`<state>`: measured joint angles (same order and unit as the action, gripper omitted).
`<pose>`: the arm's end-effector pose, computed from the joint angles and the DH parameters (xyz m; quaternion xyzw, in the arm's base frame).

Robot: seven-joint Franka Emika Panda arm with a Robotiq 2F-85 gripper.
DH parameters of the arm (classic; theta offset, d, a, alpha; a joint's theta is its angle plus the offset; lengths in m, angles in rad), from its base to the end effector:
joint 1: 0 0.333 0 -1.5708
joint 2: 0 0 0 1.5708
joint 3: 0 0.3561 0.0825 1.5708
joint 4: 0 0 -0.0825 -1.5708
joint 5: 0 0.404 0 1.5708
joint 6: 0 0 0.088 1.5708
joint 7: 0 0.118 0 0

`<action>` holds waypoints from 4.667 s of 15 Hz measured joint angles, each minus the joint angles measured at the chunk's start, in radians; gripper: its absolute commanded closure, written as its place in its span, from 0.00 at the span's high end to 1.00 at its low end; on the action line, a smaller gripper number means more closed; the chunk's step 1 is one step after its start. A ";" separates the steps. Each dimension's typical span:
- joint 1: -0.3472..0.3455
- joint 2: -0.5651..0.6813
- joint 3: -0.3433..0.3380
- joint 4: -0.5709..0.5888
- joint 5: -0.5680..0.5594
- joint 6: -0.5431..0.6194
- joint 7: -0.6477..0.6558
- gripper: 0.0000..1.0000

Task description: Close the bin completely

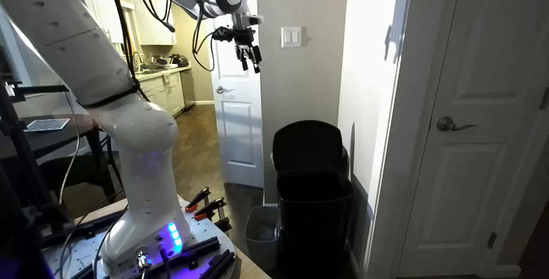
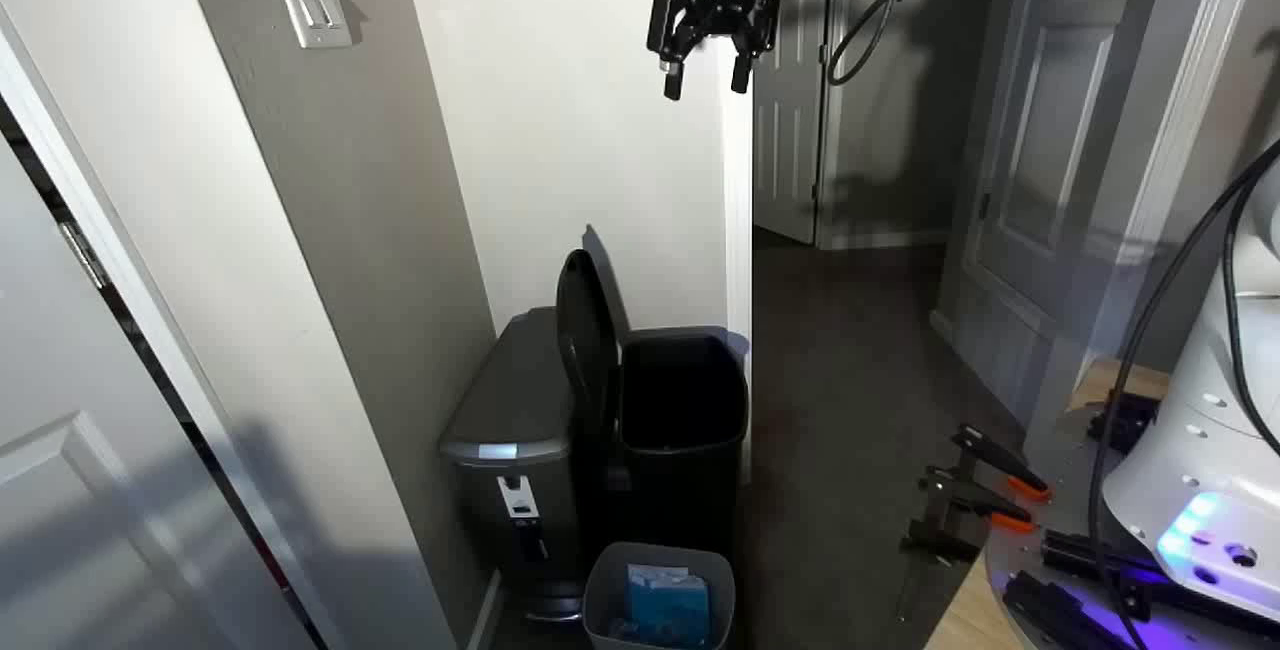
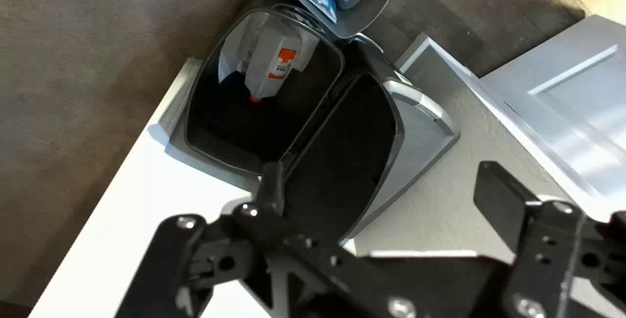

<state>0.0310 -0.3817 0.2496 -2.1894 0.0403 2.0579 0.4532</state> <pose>0.4503 0.1477 0.5807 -0.9878 0.0958 -0.1215 0.0167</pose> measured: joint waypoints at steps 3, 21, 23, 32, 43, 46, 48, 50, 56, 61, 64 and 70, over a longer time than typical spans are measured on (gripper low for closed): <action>0.000 0.000 0.000 0.000 0.000 0.000 0.000 1.00; 0.008 0.321 -0.050 0.188 -0.009 0.004 -0.064 1.00; 0.024 0.393 -0.061 0.254 -0.009 0.005 -0.074 1.00; 0.083 0.760 -0.090 0.596 0.032 0.030 -0.119 1.00; 0.090 1.011 -0.093 0.855 0.125 0.025 -0.173 1.00; 0.090 1.011 -0.092 0.857 0.125 0.025 -0.173 1.00; 0.090 1.011 -0.092 0.857 0.125 0.025 -0.173 1.00; 0.090 1.011 -0.092 0.857 0.125 0.025 -0.173 1.00; 0.111 1.070 -0.135 0.919 0.125 0.025 -0.164 1.00; 0.119 1.211 -0.176 1.065 0.125 0.023 -0.140 1.00; 0.119 1.295 -0.189 1.155 0.125 0.014 -0.118 1.00; 0.118 1.422 -0.200 1.310 0.125 -0.038 -0.072 1.00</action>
<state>0.1494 1.0398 0.0496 -0.8793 0.1650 2.0201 0.3815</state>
